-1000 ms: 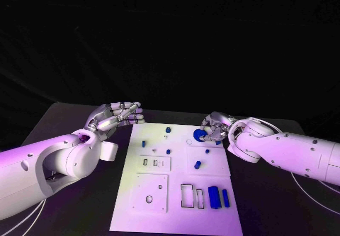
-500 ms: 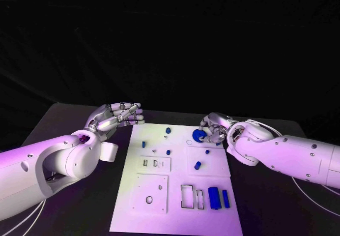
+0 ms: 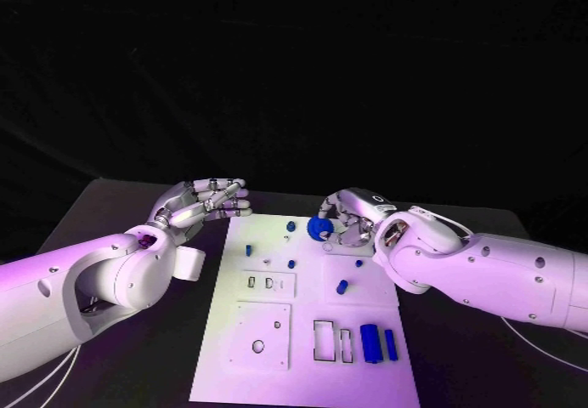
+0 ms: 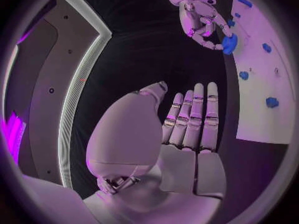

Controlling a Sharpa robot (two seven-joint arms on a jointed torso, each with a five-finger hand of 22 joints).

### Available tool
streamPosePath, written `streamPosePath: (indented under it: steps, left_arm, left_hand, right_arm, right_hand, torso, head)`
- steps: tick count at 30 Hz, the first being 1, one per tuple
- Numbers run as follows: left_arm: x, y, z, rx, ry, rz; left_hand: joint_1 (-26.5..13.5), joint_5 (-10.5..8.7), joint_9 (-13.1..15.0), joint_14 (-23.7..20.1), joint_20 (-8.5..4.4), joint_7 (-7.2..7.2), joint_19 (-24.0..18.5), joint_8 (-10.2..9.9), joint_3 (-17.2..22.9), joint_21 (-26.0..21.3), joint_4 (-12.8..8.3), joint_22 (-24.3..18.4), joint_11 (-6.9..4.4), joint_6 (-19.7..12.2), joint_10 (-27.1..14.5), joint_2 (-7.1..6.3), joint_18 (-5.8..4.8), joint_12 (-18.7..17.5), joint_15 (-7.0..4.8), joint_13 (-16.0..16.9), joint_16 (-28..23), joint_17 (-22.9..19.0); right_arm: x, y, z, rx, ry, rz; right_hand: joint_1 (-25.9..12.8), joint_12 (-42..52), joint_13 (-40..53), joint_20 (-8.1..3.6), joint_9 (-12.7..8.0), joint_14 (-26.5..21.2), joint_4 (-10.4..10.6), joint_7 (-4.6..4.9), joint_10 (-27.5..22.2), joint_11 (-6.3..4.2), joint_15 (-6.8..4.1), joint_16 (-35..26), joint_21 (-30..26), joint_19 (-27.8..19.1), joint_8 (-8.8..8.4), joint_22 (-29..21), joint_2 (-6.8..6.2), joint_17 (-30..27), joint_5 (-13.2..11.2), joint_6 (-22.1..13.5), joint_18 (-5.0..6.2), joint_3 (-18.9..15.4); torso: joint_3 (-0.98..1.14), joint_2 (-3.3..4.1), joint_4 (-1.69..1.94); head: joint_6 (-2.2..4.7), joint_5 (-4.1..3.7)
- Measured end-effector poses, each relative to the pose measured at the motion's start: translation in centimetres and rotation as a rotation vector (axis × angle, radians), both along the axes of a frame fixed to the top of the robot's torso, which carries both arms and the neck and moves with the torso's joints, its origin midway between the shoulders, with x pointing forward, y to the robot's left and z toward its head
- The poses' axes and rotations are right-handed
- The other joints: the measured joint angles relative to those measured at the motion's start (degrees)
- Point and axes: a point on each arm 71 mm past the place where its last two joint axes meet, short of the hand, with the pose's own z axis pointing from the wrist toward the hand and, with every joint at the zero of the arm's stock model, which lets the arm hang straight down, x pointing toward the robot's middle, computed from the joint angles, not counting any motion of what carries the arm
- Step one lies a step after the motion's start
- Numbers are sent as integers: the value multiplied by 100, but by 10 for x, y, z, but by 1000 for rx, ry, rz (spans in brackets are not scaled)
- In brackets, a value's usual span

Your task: Assemble the parts on the task board

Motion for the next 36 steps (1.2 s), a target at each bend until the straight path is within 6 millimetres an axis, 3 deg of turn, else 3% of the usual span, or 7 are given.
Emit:
streamPosePath:
  steps: [7,17,36]
  left_arm:
    - [0,-1,0,-1,0,-3]
    - [1,-2,0,-2,0,-5]
    - [1,-4,0,-4,0,-10]
  left_hand:
    - [0,0,0,0,0,0,0,0,0,0,0,0,0,0,0,0,0,0,0,0,0,0]
    - [0,0,0,0,0,0,0,0,0,0,0,1,0,0,0,0,0,0,0,0,0,-1]
    - [0,0,1,0,0,0,0,0,-1,0,0,1,0,0,0,0,0,0,0,0,0,-2]
  right_arm:
    - [-7,37,-1,-35,-72,76]
    - [-5,62,-15,-74,-110,92]
    - [6,70,-30,-125,-120,67]
  right_hand:
    - [-53,0,1,-19,0,0,-52,0,0,0,0,0,0,20,-46,-1,-53,0,-232,0,0,257]
    - [-68,0,4,-19,0,0,-83,1,0,0,0,0,0,20,-86,-2,-68,0,-248,2,0,322]
    - [-120,0,3,-18,4,0,-81,53,-1,0,1,0,0,20,-157,2,-121,-1,-277,66,0,359]
  torso:
    - [-4,7,8]
    - [-8,13,12]
    - [8,10,1]
  head:
    - [1,16]
    - [-4,25]
    - [-16,60]
